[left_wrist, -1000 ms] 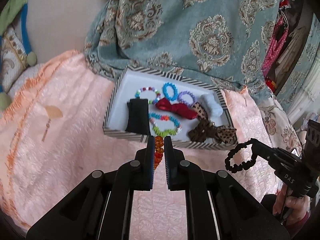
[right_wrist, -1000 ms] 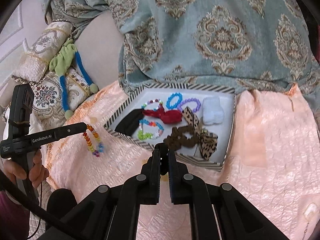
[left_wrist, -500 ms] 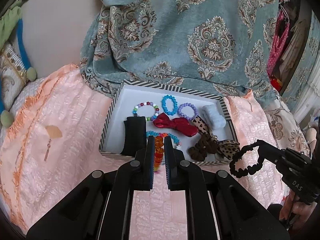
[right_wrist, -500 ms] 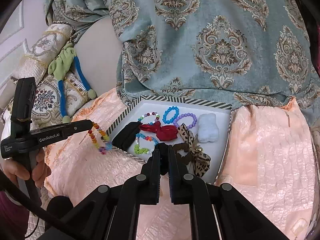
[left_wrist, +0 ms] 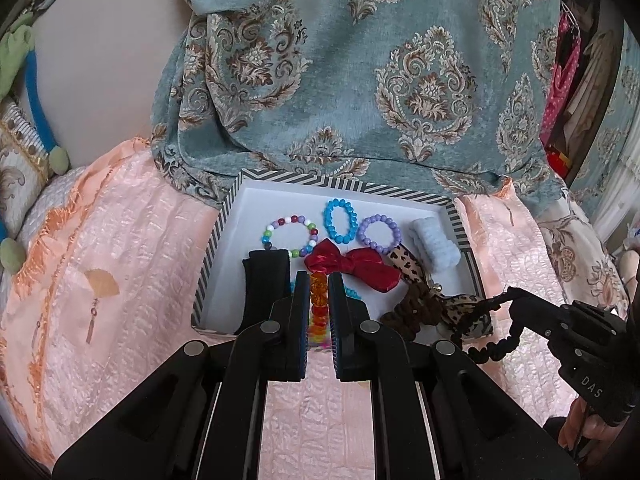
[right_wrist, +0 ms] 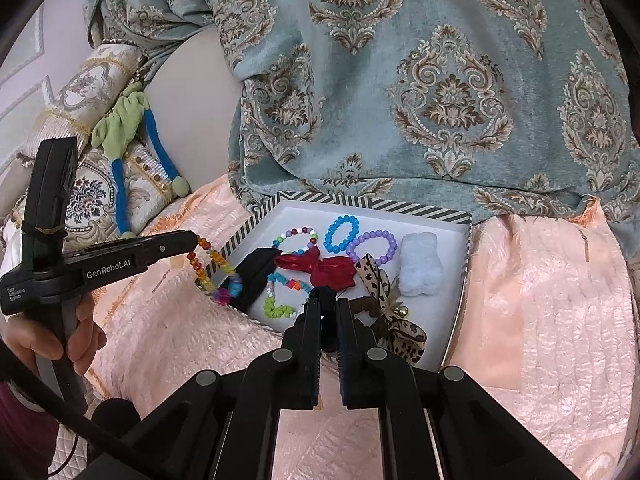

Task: Organize jewelry
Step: 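Carry the orange bracelet and black scrunchie over the tray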

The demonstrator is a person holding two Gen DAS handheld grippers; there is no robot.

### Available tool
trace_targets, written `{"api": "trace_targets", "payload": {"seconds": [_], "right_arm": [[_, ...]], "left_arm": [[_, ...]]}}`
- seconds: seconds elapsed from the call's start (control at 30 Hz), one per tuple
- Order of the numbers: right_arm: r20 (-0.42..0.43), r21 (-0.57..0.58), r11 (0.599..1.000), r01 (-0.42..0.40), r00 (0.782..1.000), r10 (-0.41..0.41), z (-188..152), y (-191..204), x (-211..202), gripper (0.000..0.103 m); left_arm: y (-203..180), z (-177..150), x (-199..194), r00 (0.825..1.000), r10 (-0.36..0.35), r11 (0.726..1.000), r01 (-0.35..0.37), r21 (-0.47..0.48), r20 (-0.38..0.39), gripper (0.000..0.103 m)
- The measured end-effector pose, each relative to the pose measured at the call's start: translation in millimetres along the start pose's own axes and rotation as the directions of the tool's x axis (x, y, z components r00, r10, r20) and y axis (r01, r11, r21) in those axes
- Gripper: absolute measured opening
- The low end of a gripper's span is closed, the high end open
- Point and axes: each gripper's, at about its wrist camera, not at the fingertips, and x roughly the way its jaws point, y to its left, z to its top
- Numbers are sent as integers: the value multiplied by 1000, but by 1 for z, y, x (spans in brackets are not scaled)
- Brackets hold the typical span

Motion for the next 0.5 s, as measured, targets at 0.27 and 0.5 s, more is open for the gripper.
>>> {"api": "trace_targets", "payload": {"seconds": [0.27,0.5], "right_arm": [[-6,14,1000,-2,1000,2,5,-4,12,6],[-6,40,999,3,1000,-3,18,-14,26,6]], "left_arm": [[-4,4,14,1000,10,1000,-10,11,-13,8],[-4,13,29,1000,8,1000,-8,-4,-26,8]]}}
